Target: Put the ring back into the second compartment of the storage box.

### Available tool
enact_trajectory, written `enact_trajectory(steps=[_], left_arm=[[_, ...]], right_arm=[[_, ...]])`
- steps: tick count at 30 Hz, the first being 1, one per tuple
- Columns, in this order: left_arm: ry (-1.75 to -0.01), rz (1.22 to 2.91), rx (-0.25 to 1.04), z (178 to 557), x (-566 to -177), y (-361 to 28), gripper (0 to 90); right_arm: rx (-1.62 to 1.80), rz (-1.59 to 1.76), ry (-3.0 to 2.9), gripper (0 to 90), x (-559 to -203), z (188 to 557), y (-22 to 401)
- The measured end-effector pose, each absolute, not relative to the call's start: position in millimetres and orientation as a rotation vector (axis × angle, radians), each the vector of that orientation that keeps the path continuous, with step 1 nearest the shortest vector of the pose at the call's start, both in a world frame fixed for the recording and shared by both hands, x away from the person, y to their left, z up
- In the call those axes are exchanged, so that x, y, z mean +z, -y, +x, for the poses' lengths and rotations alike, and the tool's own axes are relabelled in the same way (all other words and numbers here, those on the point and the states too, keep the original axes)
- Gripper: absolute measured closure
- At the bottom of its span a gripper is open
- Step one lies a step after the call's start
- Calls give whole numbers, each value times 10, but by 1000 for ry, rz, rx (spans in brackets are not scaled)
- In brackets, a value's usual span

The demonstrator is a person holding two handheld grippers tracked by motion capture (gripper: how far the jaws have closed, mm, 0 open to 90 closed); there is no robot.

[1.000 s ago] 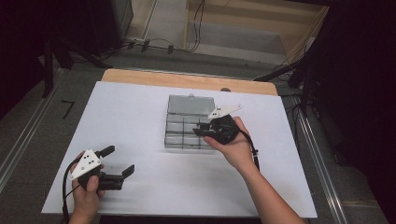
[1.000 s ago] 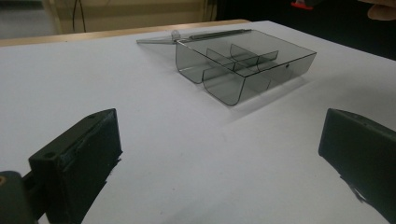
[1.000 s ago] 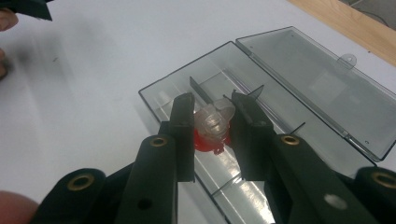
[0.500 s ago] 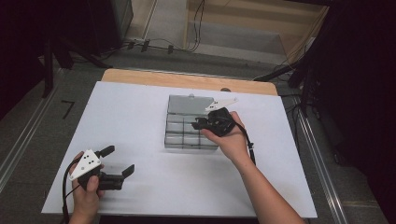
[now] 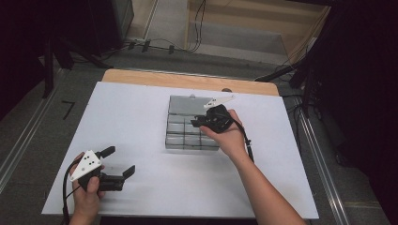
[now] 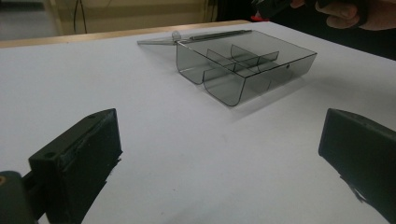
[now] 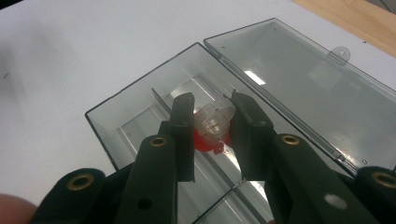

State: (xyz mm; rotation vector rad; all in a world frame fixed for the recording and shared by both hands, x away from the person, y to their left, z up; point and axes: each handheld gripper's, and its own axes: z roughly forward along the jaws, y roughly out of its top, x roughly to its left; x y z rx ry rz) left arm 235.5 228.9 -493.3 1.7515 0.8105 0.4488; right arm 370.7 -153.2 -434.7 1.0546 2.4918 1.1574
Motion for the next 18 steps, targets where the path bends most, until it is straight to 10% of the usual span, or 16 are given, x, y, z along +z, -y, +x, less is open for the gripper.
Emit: enact_trajectory(steps=[18], left_arm=[[-811,1750,449,2357,-4934,-2295,0]], right_arm=[[1137,1115,-2500,688,-4533,3915,1494]])
